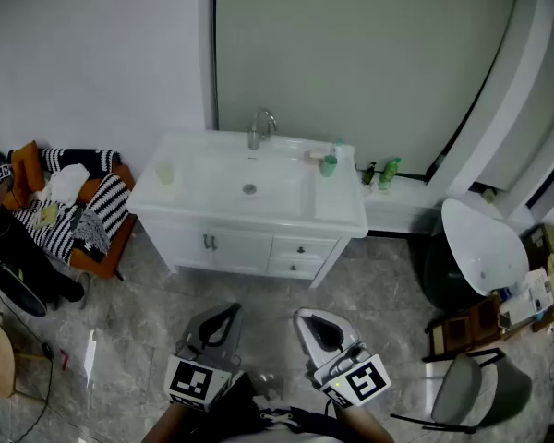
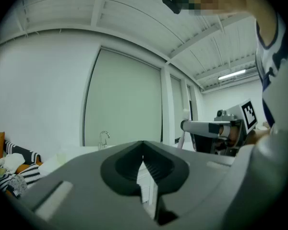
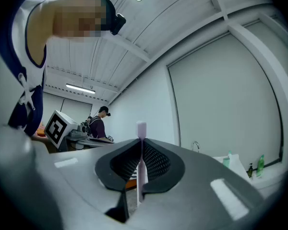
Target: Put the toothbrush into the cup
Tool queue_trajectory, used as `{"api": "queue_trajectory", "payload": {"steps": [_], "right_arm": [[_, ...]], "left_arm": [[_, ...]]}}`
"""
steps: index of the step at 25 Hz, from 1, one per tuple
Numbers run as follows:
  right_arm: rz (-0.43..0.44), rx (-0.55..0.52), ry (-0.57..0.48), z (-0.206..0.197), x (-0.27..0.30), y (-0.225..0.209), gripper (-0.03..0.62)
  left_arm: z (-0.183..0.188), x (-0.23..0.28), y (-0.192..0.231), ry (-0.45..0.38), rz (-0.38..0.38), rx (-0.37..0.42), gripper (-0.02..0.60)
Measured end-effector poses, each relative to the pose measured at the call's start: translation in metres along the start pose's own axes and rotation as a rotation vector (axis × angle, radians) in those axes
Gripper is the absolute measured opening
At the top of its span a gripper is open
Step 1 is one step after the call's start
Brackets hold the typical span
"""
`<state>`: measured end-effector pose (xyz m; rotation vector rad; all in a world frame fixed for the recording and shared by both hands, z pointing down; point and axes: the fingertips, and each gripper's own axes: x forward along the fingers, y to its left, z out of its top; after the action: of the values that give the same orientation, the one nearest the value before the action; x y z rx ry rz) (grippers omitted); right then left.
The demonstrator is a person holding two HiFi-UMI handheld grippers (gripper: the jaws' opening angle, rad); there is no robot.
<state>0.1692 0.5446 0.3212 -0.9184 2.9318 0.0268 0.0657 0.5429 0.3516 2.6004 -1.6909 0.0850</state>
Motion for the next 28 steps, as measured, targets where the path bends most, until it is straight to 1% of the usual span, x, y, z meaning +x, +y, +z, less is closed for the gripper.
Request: {"api": "queue_trajectory", "payload": {"steps": [5,7,11,15,18,22,28], "right_arm": [[-0.011,0.013,-0.014,-0.003,0.023,-0.006,0.012],[-0.022,0.007,-0.009,-0.006,0.031,-0.010,0.012],[-0.052,0.008,-0.008,-0.012,0.038,-0.014,0.013],[-0.104,0.015,-0.014,-0.021,0.041,-0.025,0.014],[-0.132,0.023,0.011,-0.031,0.040,-0.037,0.014],[-0.170,0.042,0.039,-0.040,0.046,-0.067,0.014],[-0.163,0.066,0.039,-0.047,0.070,-0.125,0.014]], "left_arm": [[0.002,0.010,0.029,-0.008,0.013,-0.014,0.000],[0.000,0.016,0.040,-0.009,0.007,-0.017,0.000],[-0.008,0.028,0.048,-0.007,-0.041,-0.020,0.000],[-0.019,0.047,0.051,0.020,-0.091,-0.037,0.000],[-0.029,0.065,0.048,0.039,-0.133,-0.055,0.000],[-0.039,0.098,0.049,0.086,-0.176,-0.085,0.000],[-0.040,0.163,0.058,0.097,-0.190,-0.070,0.000]]}}
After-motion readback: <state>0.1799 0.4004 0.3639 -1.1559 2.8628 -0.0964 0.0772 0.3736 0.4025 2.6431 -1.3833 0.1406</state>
